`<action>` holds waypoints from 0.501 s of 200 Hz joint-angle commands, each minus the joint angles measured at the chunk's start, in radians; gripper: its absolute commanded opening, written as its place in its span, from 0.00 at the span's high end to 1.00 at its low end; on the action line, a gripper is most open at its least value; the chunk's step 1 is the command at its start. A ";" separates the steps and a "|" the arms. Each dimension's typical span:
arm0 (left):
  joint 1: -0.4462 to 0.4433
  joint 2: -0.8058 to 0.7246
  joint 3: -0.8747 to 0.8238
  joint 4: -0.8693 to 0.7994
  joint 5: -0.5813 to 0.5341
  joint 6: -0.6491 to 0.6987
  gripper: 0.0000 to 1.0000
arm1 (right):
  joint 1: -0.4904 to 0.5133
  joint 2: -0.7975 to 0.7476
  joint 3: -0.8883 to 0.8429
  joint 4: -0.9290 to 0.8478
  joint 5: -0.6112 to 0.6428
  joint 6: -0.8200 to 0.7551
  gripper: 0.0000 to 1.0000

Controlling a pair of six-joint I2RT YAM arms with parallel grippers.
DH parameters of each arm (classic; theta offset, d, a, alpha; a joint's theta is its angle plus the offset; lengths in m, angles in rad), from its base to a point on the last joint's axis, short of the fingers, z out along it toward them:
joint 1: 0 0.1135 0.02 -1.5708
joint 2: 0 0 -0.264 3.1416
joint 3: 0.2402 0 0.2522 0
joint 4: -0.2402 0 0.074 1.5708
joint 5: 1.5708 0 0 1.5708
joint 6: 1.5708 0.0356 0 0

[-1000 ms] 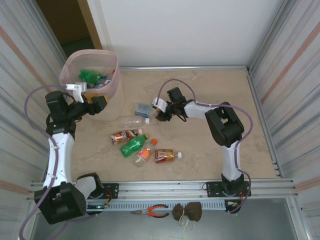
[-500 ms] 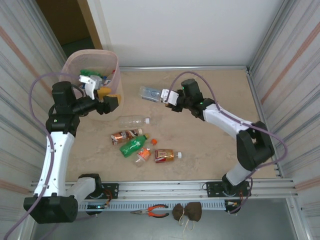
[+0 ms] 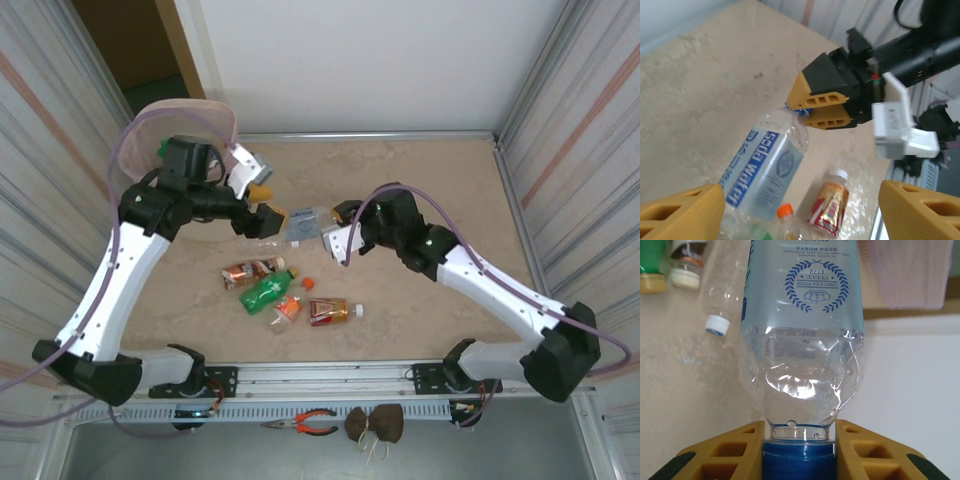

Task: Put the plastic bottles in the bin

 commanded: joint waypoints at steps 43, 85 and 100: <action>-0.173 0.156 0.184 -0.361 -0.074 0.146 0.18 | 0.117 -0.176 -0.024 -0.103 0.061 -0.186 1.00; -0.241 0.241 0.248 -0.476 -0.062 0.198 0.19 | 0.150 -0.217 -0.007 -0.133 0.061 -0.218 1.00; -0.246 0.258 0.259 -0.501 -0.052 0.215 0.20 | 0.158 -0.218 -0.003 -0.146 0.063 -0.229 1.00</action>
